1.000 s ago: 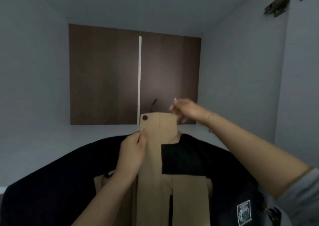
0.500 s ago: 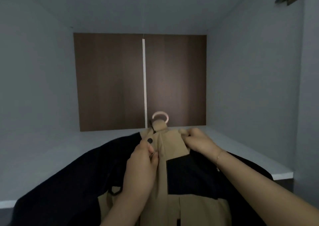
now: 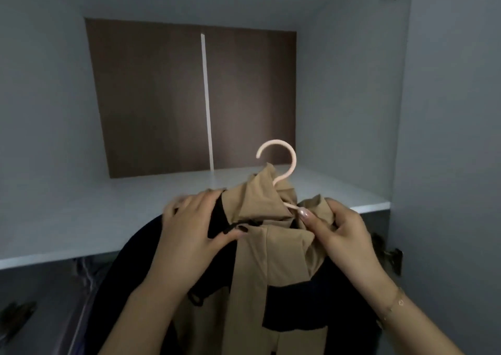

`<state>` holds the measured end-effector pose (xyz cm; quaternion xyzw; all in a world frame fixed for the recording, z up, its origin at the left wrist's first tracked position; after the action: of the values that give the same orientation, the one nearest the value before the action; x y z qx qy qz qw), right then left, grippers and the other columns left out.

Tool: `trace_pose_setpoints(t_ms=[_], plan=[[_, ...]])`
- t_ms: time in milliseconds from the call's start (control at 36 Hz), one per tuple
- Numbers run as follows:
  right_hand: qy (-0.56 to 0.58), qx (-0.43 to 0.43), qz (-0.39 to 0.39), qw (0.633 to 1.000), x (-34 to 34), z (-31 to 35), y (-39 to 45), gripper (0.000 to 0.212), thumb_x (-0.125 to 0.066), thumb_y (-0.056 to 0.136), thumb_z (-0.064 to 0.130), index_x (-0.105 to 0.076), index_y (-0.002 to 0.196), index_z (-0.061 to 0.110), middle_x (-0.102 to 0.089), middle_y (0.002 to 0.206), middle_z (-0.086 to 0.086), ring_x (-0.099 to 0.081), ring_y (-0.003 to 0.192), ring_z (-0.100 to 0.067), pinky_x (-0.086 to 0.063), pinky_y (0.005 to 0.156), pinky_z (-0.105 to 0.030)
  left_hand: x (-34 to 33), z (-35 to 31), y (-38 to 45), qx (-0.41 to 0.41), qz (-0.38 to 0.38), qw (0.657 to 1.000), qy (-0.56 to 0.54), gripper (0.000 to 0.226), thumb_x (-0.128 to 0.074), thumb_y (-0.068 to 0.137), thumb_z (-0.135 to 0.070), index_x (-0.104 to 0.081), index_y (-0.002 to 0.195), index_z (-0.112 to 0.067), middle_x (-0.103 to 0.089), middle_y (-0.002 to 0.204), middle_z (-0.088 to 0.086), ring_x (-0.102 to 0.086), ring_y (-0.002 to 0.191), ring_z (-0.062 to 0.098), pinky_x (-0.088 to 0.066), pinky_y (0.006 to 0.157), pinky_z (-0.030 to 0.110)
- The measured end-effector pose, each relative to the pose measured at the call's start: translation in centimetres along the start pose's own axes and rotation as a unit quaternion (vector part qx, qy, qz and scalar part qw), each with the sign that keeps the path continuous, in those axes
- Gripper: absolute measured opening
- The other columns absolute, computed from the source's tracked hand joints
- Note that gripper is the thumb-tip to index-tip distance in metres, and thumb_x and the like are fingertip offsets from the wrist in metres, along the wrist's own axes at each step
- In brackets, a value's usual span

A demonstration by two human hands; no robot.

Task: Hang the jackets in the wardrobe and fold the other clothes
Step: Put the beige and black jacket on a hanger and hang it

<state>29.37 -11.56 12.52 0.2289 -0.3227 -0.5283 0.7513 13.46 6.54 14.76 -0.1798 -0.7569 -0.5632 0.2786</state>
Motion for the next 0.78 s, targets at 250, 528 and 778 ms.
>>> trace_pose_setpoints(t_ms=[250,528,778], plan=[[0.045,-0.089,0.183,0.978,-0.7,-3.6,-10.0,0.027,-0.056,0.088,0.047,-0.064,0.095,0.023,-0.069,0.088,-0.004,-0.064,0.083,-0.014,-0.05,0.077,-0.039,-2.0,-0.1,-11.8,-0.025,-0.081,0.992,-0.097,0.036,-0.046,0.093,-0.044,-0.07,0.093,-0.017,-0.067,0.087,-0.008,-0.056,0.082,0.004,-0.042,0.068,0.021],[0.163,-0.122,0.18,0.962,-2.8,-2.6,-14.1,0.034,-0.054,0.088,0.03,-0.065,0.112,0.009,-0.069,0.1,-0.013,-0.067,0.091,-0.017,-0.053,0.079,-0.021,-7.8,-1.0,-18.6,0.023,0.052,0.981,-0.185,0.031,-0.05,0.091,-0.042,-0.073,0.093,-0.021,-0.061,0.078,-0.018,-0.057,0.075,-0.001,-0.045,0.064,0.022],[0.159,-0.122,0.159,0.967,-5.0,-5.5,-15.3,0.038,-0.051,0.094,0.021,-0.055,0.059,0.009,-0.049,0.046,0.013,-0.045,0.047,0.002,-0.035,0.055,-0.008,-11.5,3.1,-22.0,0.161,0.098,0.935,-0.3,0.023,-0.063,0.09,-0.031,-0.067,0.07,-0.041,-0.066,0.072,-0.019,-0.059,0.071,0.0,-0.047,0.066,0.03]])
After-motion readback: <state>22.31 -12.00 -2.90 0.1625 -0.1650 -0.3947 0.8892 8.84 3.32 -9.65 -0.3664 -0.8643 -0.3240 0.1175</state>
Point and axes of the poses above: each hand's wrist, its own y-axis towards the middle knuckle, its own x-axis out of the back of the hand, z = x × y, the point moved 8 cm from there along y, towards the middle knuckle
